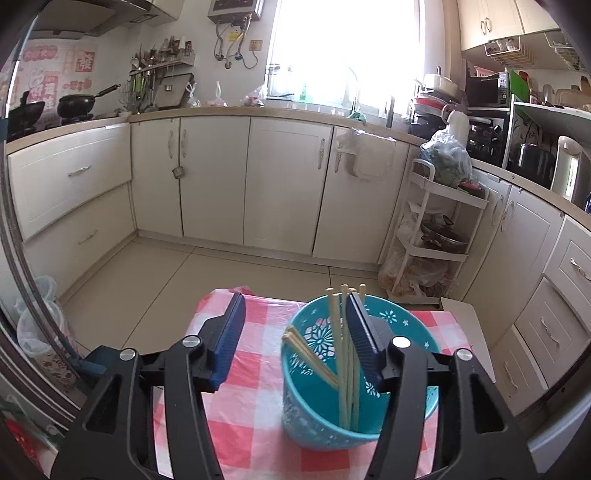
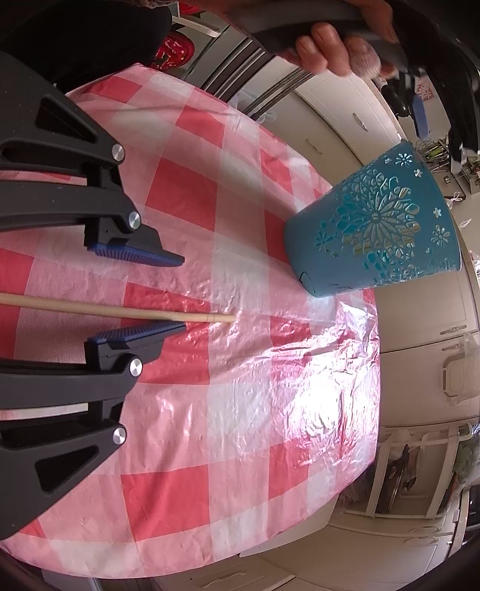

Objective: Organize utensils
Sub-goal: 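Raise the held chopstick over the basket and open the right gripper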

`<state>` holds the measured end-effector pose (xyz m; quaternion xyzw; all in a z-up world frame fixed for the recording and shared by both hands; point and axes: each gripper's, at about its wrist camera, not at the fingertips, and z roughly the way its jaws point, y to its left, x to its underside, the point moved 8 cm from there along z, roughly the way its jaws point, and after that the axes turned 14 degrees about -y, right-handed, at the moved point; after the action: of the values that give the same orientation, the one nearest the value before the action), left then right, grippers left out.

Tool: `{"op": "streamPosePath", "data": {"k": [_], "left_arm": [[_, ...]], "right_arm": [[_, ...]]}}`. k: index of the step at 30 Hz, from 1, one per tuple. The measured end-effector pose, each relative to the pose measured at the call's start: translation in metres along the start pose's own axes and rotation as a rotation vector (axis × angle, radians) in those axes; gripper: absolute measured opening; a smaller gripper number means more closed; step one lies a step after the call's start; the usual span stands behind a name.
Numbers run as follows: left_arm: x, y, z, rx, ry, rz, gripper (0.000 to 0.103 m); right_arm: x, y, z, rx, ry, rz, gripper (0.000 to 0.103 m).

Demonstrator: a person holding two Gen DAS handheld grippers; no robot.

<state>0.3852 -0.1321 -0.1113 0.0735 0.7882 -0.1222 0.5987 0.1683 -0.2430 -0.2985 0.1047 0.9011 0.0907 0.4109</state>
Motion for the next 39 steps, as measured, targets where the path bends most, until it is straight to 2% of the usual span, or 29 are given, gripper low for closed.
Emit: {"op": "streamPosePath", "data": {"k": [5,8,11,13,17,23,27,30,34,39], "left_arm": [[-0.002,0.035,-0.039,-0.042,-0.034,-0.013,0.072],[0.009,0.062,-0.048,-0.091,-0.033,-0.030,0.075],[0.030,0.087,-0.041,-0.155,0.029,-0.078,0.075],[0.035,0.097,-0.036,-0.160,0.058,-0.114,0.074],[0.030,0.100,-0.041,-0.175,0.023,-0.076,0.075],[0.028,0.095,-0.042,-0.168,0.029,-0.063,0.080],[0.031,0.098,-0.042,-0.173,0.044,-0.075,0.081],[0.032,0.099,-0.041,-0.174,0.049,-0.086,0.082],[0.032,0.098,-0.041,-0.173,0.050,-0.096,0.083],[0.032,0.095,-0.041,-0.168,0.047,-0.087,0.084]], "right_arm": [[0.000,-0.005,0.000,0.025,0.000,-0.023,0.014],[0.001,-0.002,0.000,0.064,-0.007,-0.103,0.007],[0.003,0.003,-0.001,0.100,-0.018,-0.191,0.006],[0.002,0.000,-0.002,0.088,-0.016,-0.156,0.006],[-0.003,-0.014,-0.006,0.026,-0.017,0.010,0.006],[-0.031,-0.010,-0.030,-0.092,-0.111,0.156,0.006],[-0.058,0.003,-0.045,-0.161,-0.174,0.191,0.006],[-0.091,0.012,-0.058,-0.206,-0.235,0.191,0.006],[-0.148,0.027,-0.070,-0.265,-0.340,0.193,0.006],[-0.229,0.054,-0.069,-0.275,-0.488,0.136,0.006]]}}
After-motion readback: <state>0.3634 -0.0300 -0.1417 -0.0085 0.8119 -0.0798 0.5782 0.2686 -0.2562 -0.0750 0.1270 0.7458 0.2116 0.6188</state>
